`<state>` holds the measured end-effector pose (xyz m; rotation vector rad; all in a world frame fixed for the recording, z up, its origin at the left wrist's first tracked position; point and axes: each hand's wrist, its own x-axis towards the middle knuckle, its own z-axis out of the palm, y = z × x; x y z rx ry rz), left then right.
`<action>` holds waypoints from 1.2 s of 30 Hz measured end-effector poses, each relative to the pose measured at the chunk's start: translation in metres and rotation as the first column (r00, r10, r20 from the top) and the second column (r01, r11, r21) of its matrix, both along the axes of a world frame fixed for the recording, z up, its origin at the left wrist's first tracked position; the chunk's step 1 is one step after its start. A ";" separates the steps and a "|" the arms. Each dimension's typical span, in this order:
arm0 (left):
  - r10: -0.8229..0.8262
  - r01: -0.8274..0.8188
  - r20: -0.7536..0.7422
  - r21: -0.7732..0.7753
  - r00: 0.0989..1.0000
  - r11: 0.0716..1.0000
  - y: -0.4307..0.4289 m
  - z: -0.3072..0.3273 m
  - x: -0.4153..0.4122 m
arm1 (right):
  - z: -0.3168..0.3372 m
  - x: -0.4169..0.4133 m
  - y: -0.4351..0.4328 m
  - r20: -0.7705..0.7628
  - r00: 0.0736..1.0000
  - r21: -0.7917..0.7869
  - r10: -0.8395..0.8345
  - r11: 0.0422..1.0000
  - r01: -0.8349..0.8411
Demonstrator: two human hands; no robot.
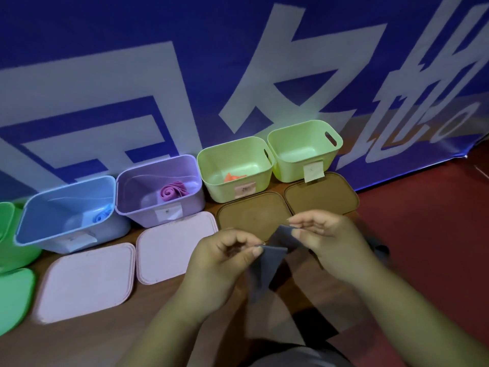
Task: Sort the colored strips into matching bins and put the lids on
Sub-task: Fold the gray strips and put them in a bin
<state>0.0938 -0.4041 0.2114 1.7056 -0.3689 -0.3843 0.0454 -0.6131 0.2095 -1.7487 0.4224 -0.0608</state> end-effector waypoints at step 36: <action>0.352 -0.335 0.101 -0.158 0.930 0.929 -0.092 0.009 -0.016 | 0.037 0.016 -0.054 0.026 0.985 0.648 0.169 0.748 -0.145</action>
